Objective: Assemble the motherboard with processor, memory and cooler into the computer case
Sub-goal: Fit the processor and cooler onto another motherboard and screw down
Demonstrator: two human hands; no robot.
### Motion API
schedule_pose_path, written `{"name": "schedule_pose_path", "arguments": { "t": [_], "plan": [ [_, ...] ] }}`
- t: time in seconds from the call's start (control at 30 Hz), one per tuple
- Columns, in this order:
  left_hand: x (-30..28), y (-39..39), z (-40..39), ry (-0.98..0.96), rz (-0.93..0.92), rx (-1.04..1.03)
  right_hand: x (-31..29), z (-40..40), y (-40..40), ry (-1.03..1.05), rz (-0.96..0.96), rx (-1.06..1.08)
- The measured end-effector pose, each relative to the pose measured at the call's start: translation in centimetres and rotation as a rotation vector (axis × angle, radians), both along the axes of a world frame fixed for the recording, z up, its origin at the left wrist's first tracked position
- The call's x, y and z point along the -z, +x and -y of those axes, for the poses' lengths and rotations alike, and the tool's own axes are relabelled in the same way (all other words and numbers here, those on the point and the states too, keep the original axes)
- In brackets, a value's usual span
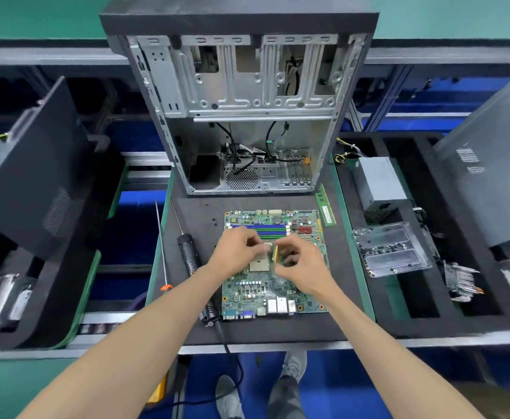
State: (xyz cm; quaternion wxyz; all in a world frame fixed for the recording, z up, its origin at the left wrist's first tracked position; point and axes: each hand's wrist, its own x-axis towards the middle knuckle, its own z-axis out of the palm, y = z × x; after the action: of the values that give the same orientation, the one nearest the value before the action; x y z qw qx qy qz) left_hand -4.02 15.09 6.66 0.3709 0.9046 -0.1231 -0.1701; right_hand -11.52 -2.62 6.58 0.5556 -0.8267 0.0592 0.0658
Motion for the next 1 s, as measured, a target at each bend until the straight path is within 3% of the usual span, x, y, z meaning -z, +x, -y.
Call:
{"name": "schedule_pose_path", "arguments": {
  "t": [0.33, 0.63, 1.0],
  "plan": [
    [-0.7, -2.1, -2.1, -0.079, -0.107, 0.194, 0.3, -1.2, -0.5, 0.197, -0.056, 0.078],
    [-0.3, -2.3, -2.1, -0.122, -0.093, 0.144, 1.2, -0.9, -0.6, 0.418, -0.151, 0.181],
    [0.2, -2.4, -2.2, -0.102, -0.033, 0.144, 1.2, -1.7, 0.1, 0.404, -0.225, 0.151]
  ]
}}
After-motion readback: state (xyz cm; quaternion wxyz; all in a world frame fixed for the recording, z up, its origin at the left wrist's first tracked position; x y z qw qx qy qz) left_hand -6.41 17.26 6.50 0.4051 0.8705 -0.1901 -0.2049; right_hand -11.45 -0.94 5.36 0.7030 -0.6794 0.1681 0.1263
